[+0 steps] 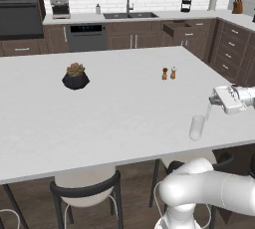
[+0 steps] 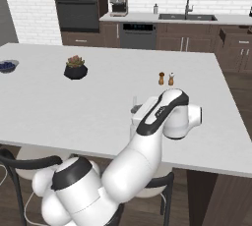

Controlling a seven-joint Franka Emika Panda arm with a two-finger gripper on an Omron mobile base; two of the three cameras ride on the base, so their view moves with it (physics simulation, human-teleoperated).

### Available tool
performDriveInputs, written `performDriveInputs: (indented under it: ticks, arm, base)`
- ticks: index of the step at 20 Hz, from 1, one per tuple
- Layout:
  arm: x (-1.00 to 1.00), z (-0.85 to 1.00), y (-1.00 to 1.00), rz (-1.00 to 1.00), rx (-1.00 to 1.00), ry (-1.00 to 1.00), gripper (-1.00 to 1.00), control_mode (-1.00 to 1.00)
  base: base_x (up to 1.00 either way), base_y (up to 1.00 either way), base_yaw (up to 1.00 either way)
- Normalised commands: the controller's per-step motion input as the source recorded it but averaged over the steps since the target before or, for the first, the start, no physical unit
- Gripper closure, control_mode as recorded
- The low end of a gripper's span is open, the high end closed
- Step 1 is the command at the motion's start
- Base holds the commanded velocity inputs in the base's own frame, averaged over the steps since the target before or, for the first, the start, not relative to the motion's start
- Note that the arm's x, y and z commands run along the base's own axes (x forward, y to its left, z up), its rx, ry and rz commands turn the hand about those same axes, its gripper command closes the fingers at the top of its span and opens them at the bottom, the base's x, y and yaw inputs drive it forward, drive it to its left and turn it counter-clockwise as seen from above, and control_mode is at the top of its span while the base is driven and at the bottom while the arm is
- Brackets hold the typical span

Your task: Take a straw from the drawer in front and place it inside the glass cup on the dining counter.

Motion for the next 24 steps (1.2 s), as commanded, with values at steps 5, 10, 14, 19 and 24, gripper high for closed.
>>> performDriveInputs:
  ticks: [5, 10, 14, 19, 24]
  arm:
    - [0.03, -0.05, 0.00, 0.00, 0.00, 0.00, 1.00, -1.00]
    - [0.02, 0.00, 0.00, 0.00, 0.00, 0.00, 1.00, -1.00]
    - [0.02, 0.10, 0.00, 0.00, 0.00, 0.00, 1.00, -1.00]
    - [0.10, 0.03, 0.00, 0.00, 0.00, 0.00, 1.00, -1.00]
    - [0.17, 0.00, 0.00, 0.00, 0.00, 0.00, 1.00, -1.00]
  base:
    - [0.00, 0.00, 0.00]
    - [0.00, 0.00, 0.00]
    - [0.00, 0.00, 0.00]
    - [0.00, 0.00, 0.00]
    - [0.00, 0.00, 0.00]
